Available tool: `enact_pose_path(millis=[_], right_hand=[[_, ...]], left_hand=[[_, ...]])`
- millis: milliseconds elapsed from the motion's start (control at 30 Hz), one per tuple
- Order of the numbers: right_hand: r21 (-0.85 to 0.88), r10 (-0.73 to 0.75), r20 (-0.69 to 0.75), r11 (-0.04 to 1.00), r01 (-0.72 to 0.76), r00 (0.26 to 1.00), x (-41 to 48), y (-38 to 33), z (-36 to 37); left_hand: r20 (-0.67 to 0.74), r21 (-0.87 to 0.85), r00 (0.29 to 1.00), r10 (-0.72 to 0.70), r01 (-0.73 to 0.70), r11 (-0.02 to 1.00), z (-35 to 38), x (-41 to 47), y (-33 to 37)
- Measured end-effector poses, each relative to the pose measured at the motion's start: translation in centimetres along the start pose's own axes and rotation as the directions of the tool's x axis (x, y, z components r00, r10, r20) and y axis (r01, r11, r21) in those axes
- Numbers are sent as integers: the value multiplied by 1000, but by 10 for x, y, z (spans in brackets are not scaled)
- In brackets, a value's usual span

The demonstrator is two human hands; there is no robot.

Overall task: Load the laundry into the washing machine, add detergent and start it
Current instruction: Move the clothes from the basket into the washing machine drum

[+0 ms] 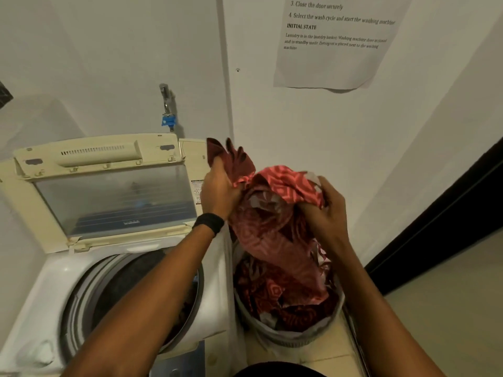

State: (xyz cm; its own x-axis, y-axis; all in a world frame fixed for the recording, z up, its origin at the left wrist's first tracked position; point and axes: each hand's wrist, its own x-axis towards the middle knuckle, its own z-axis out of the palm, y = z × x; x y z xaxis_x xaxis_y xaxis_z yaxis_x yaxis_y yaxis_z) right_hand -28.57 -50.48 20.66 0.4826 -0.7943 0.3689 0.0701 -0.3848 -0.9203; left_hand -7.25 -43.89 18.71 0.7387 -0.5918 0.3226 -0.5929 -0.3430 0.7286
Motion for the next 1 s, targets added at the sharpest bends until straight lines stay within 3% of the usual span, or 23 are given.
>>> enact_pose_path(millis=[67, 133, 200, 233, 267, 300, 367, 433, 533, 600, 633, 667, 700, 733, 767, 800, 833, 900, 933, 1000], right_hand=[[-46, -70, -44, 997, 68, 997, 21, -14, 8], [-70, -42, -81, 997, 36, 996, 39, -14, 21], [-19, 93, -99, 995, -95, 991, 48, -5, 32], [23, 160, -91, 987, -158, 983, 48, 1, 36], [62, 212, -79, 976, -208, 974, 46, 5, 40], [102, 251, -46, 964, -246, 967, 42, 10, 46], [228, 335, 69, 912, -342, 940, 29, 17, 58], [395, 405, 240, 790, -470, 882, 21, 21, 61], [650, 317, 537, 436, -623, 782, 21, 18, 39], [655, 298, 591, 365, -661, 750, 27, 11, 31], [631, 338, 523, 463, -622, 782, 29, 10, 32], [541, 352, 391, 659, -522, 850, 30, 9, 38], [319, 332, 186, 870, -376, 925, 30, 10, 43], [89, 215, 17, 972, -215, 977, 29, 10, 49], [-63, 96, -78, 993, -101, 992, 25, 15, 50], [-112, 4, -84, 994, -13, 996, 21, 22, 49], [-105, -3, -68, 994, -5, 998, 15, 32, 44], [5, 185, 154, 982, -188, 971, -4, 56, 31], [-76, 286, 320, 958, -277, 903, -17, 71, 31], [-328, 395, 560, 913, -243, 729, -43, 96, 38]], left_hand=[[69, -60, 992, 103, -99, 993, 11, -12, 7], [154, -224, 980, 128, -91, 970, 15, -22, 17], [275, -461, 961, 17, 116, 880, 13, -27, 25], [372, -558, 927, -52, 268, 785, 10, -30, 26], [463, -610, 883, -80, 383, 694, 9, -30, 25], [525, -608, 848, -73, 433, 666, 7, -30, 25], [558, -487, 829, 28, 300, 820, 2, -34, 25], [520, -388, 848, 101, 129, 912, 1, -35, 25], [454, -386, 886, 89, 105, 917, 1, -34, 15], [385, -412, 920, 77, 97, 906, 0, -39, 12], [341, -396, 939, 52, 93, 914, 1, -41, 12], [298, -378, 954, 23, 96, 921, 3, -41, 14], [267, -376, 964, -2, 106, 920, 5, -41, 18], [246, -390, 969, -19, 117, 913, 6, -41, 23], [227, -407, 973, -32, 125, 905, 6, -38, 26], [202, -437, 979, -40, 127, 890, 5, -35, 28], [173, -479, 983, -56, 134, 868, 2, -29, 30], [129, -586, 985, -114, 169, 793, -10, -16, 34], [112, -632, 984, -140, 180, 754, -14, -10, 35], [75, -659, 983, -167, 175, 732, -19, 3, 40]])
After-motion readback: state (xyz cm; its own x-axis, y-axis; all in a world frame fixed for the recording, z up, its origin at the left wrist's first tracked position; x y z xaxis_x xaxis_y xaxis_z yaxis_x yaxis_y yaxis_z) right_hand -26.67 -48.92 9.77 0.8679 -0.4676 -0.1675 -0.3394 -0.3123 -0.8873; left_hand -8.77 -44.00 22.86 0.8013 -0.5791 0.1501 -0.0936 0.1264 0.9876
